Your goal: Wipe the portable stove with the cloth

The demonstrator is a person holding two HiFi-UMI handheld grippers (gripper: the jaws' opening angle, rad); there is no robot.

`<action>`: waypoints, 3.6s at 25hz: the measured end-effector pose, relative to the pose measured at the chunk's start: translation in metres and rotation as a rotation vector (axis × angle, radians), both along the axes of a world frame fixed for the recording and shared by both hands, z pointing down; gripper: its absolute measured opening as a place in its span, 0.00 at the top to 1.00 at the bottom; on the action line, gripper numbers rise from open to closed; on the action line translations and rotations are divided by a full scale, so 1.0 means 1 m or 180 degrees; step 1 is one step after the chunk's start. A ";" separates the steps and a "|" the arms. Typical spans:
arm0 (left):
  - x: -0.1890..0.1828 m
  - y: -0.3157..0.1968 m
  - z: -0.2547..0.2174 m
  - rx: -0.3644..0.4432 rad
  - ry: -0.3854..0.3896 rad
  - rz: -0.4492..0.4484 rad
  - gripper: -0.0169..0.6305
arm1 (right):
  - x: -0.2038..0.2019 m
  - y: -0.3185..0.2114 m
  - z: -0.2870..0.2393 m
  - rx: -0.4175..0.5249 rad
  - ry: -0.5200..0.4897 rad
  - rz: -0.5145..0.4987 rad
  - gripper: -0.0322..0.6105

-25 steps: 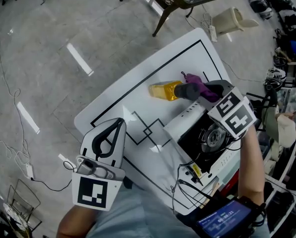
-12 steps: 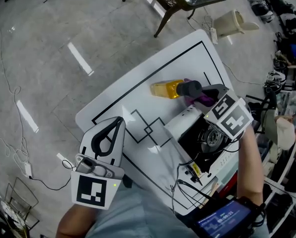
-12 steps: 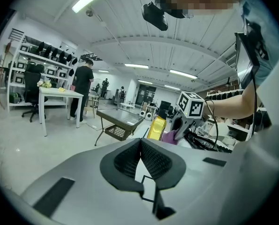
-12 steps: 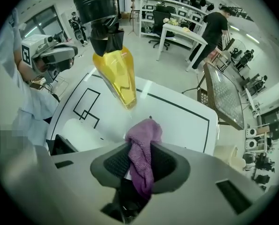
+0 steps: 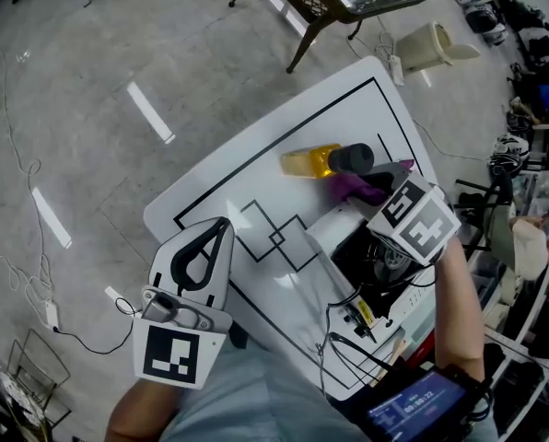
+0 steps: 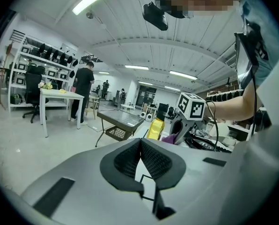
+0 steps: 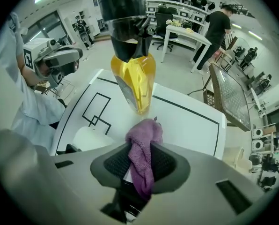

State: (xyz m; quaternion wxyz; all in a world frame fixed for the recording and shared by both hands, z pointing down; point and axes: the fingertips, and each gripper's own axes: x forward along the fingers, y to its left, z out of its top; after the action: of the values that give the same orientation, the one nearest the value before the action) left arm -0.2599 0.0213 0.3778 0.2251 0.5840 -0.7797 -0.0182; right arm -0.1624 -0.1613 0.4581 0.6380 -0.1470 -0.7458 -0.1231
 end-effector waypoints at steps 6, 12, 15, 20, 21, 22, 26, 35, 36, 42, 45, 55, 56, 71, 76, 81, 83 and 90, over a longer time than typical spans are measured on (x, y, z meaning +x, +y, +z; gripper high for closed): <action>0.003 0.005 -0.005 0.0032 -0.0008 -0.0012 0.95 | 0.000 0.018 0.000 -0.0098 -0.0015 0.0004 0.75; 0.005 0.012 -0.011 0.0066 -0.0027 -0.0039 0.95 | -0.002 0.038 -0.002 -0.0202 -0.0029 -0.0029 0.75; 0.007 0.017 -0.016 0.0106 -0.0050 -0.0058 0.95 | -0.001 0.048 -0.002 -0.0229 -0.0043 -0.0034 0.75; 0.010 0.028 -0.026 0.0168 -0.0094 -0.0094 0.95 | -0.002 0.069 -0.006 -0.0338 -0.0078 -0.0046 0.75; 0.010 0.031 -0.028 0.0175 -0.0097 -0.0104 0.95 | -0.003 0.073 -0.006 -0.0356 -0.0088 -0.0059 0.75; 0.011 0.034 -0.029 0.0178 -0.0102 -0.0112 0.95 | -0.004 0.079 -0.006 -0.0372 -0.0102 -0.0073 0.75; 0.015 0.047 -0.036 0.0208 -0.0138 -0.0136 0.95 | -0.004 0.105 -0.008 -0.0482 -0.0138 -0.0095 0.75; 0.015 0.086 -0.071 0.0354 -0.0379 -0.0199 0.95 | -0.012 0.182 -0.041 -0.1170 -0.0606 0.0139 0.75; 0.017 0.091 -0.078 0.0379 -0.0432 -0.0193 0.95 | -0.012 0.189 -0.051 -0.1257 -0.0721 0.0194 0.75; 0.035 0.100 -0.139 0.0627 -0.0889 -0.0076 0.95 | -0.017 0.215 -0.152 -0.1642 -0.1735 0.0387 0.75; 0.061 0.105 -0.183 0.0810 -0.1035 0.0027 0.95 | 0.002 0.228 -0.216 -0.1822 -0.2299 0.0481 0.75; 0.128 0.108 -0.265 0.1249 -0.1258 0.0515 0.95 | 0.092 0.247 -0.320 -0.1006 -0.3798 0.1234 0.75; 0.134 0.105 -0.268 0.1311 -0.1244 0.0609 0.95 | 0.099 0.249 -0.317 -0.0941 -0.3843 0.1360 0.75; 0.173 0.067 -0.210 0.1359 -0.1051 0.1946 0.95 | 0.155 0.233 -0.244 0.0749 -0.4393 0.3255 0.75; 0.175 0.069 -0.210 0.1397 -0.0953 0.2229 0.95 | 0.159 0.239 -0.250 0.1090 -0.4454 0.3476 0.75; 0.173 0.069 -0.214 0.1478 -0.0923 0.2367 0.95 | 0.157 0.241 -0.257 0.1354 -0.4536 0.3535 0.75; 0.172 0.069 -0.216 0.1491 -0.0917 0.2390 0.95 | 0.157 0.243 -0.259 0.1414 -0.4519 0.3540 0.75; 0.167 0.067 -0.216 0.1534 -0.0924 0.2400 0.95 | 0.153 0.244 -0.257 0.1407 -0.4461 0.3526 0.75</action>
State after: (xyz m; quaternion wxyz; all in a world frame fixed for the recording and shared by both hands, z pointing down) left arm -0.0925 0.0880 0.1614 -0.0373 0.8586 -0.5101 -0.0338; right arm -0.0099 0.0823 0.2013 0.0216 0.4647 -0.8852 -0.0007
